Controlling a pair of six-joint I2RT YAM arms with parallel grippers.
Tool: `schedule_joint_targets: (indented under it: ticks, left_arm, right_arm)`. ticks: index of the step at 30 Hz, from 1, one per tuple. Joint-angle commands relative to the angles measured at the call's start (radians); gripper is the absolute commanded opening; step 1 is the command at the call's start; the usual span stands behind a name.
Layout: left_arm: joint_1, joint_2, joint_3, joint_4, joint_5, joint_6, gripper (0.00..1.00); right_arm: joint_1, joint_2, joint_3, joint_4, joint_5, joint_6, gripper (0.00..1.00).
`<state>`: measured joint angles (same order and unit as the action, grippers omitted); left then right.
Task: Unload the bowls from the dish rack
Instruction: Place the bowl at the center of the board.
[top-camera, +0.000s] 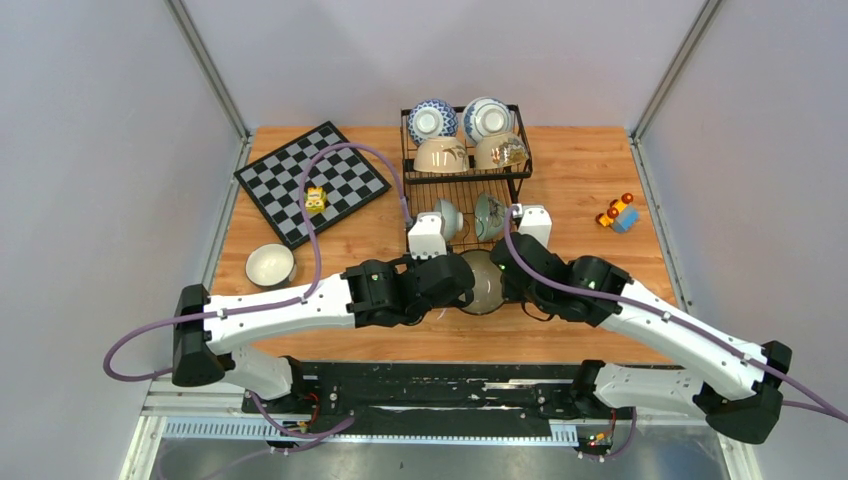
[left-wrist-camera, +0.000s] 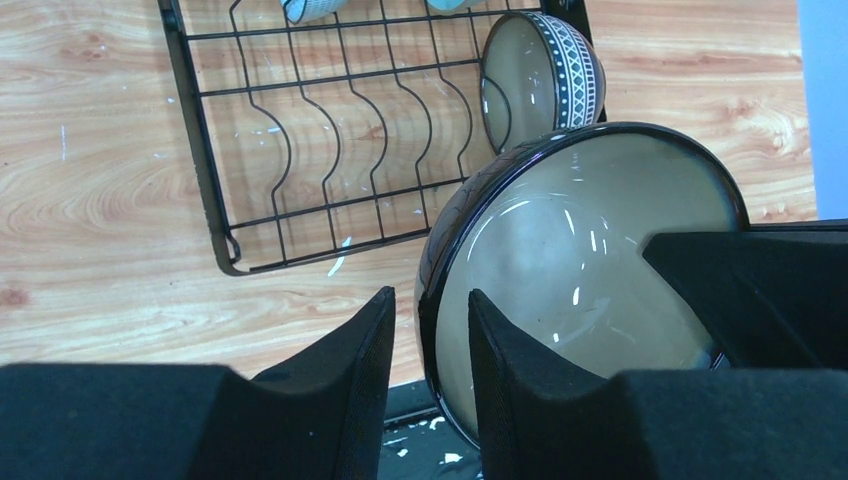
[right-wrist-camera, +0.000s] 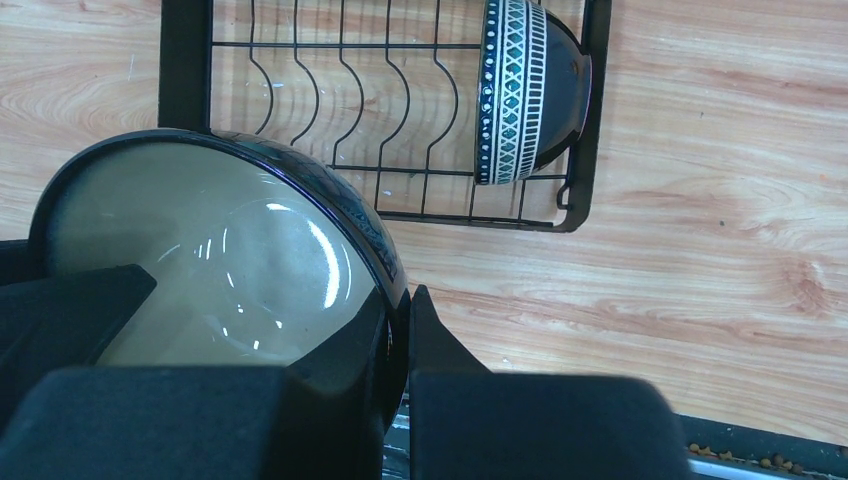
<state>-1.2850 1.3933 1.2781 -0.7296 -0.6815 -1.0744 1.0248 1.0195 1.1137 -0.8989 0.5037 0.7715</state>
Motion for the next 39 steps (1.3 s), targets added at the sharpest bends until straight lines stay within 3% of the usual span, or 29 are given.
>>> schedule_joint_targets:
  ticks: [1,10,14,19,25,31,34,39]
  left_arm:
    - [0.007,0.017,-0.014,0.021,-0.001,-0.014,0.33]
    - [0.009,0.017,-0.018,0.038,0.002,0.008,0.0]
    - [0.009,0.008,-0.031,0.058,0.009,0.021,0.0]
    - [0.013,-0.008,-0.044,0.081,0.028,0.023,0.0]
    - [0.015,-0.023,-0.052,0.109,0.05,0.015,0.0]
    - [0.016,-0.027,-0.043,0.095,0.045,0.005,0.0]
    - [0.018,-0.027,-0.042,0.082,0.041,-0.004,0.0]
    - [0.021,-0.025,-0.043,0.075,0.047,-0.014,0.0]
  right_arm:
    - [-0.012,-0.002,0.049,0.033,0.006,0.035,0.0]
    - [-0.011,0.015,0.055,0.033,-0.001,0.026,0.0]
    - [-0.011,0.017,0.054,0.045,-0.012,-0.025,0.02]
    - [-0.011,0.017,0.058,0.051,-0.021,-0.122,0.28]
    - [-0.011,0.023,0.055,0.052,-0.042,-0.189,0.41]
    - [-0.012,0.036,0.058,0.001,-0.048,-0.255,0.61]
    - [-0.013,0.036,0.054,-0.016,-0.066,-0.286,0.6]
    - [-0.012,0.055,0.038,-0.032,-0.085,-0.31,0.45]
